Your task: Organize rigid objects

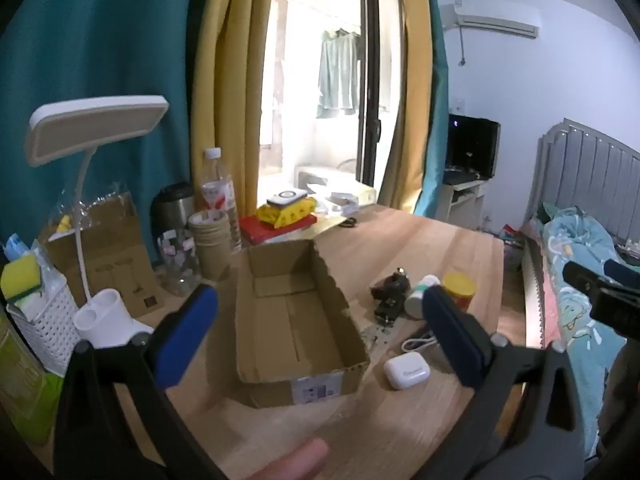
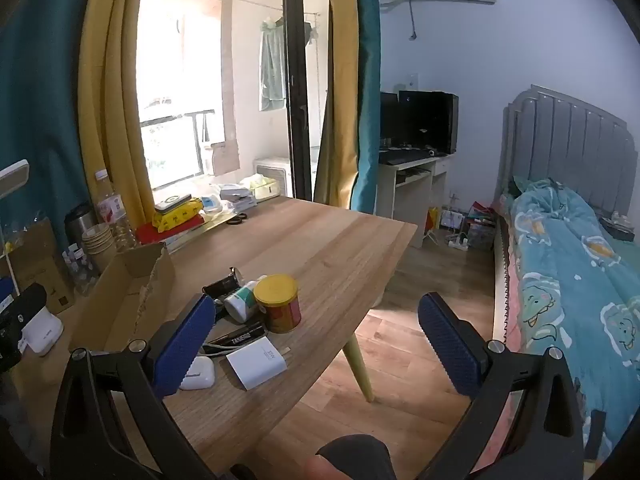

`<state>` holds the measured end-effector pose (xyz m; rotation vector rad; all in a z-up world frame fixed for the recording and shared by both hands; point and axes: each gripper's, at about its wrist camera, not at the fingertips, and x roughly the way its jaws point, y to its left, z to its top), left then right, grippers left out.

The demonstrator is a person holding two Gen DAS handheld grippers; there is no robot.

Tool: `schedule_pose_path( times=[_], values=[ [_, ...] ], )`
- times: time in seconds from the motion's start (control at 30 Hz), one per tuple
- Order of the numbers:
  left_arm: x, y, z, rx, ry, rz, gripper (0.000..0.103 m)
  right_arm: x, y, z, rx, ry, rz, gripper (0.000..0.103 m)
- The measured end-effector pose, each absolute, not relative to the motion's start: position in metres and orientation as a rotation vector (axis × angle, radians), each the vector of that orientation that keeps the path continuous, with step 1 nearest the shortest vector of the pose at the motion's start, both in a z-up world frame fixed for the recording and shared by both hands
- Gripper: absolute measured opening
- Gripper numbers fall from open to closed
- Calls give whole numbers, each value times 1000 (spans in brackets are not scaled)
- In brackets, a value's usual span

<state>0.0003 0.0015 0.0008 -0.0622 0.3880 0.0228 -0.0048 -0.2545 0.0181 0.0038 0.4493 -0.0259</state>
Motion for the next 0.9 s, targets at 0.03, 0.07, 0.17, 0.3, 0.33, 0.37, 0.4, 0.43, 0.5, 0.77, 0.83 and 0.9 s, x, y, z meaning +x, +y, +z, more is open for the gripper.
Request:
schedule_pose_path(
  times=[0.03, 0.07, 0.17, 0.3, 0.33, 0.37, 0.4, 0.43, 0.5, 0.77, 0.83, 0.9],
  values=[
    [1, 3, 1, -64, 388, 29, 103, -5, -254, 18, -5, 438, -27, 103],
    [4, 4, 3, -59, 401, 30, 103, -5, -254, 18, -9, 439, -28, 103],
    [-5, 2, 2, -48, 346, 32, 103, -5, -254, 19, -3, 440, -26, 103],
    [-7, -2, 3, -49, 376, 17, 103, -5, -255, 19, -3, 443, -26, 103],
    [-7, -4, 2, -45, 381, 7, 103, -5, -254, 19, -4, 443, -26, 103],
    [-1, -3, 0, -45, 394, 5, 103, -5, -254, 18, -4, 443, -26, 103],
    [-2, -4, 0, -45, 393, 3, 103, -6, -254, 18, -4, 443, -25, 103],
    [-2, -4, 0, -48, 395, -2, 103, -6, -254, 18, -5, 443, -25, 103],
    [-2, -5, 1, -49, 394, -2, 103, -6, -254, 18, -5, 443, -25, 103],
    [-2, -3, 1, -60, 388, 0, 103, -5, -255, 20, -8, 440, -27, 103],
    [-1, -2, 3, -62, 385, 3, 103, -3, -253, 24, -9, 439, -26, 103],
    [-1, 0, 4, -62, 384, 4, 103, -4, -253, 24, -9, 437, -27, 103]
  ],
)
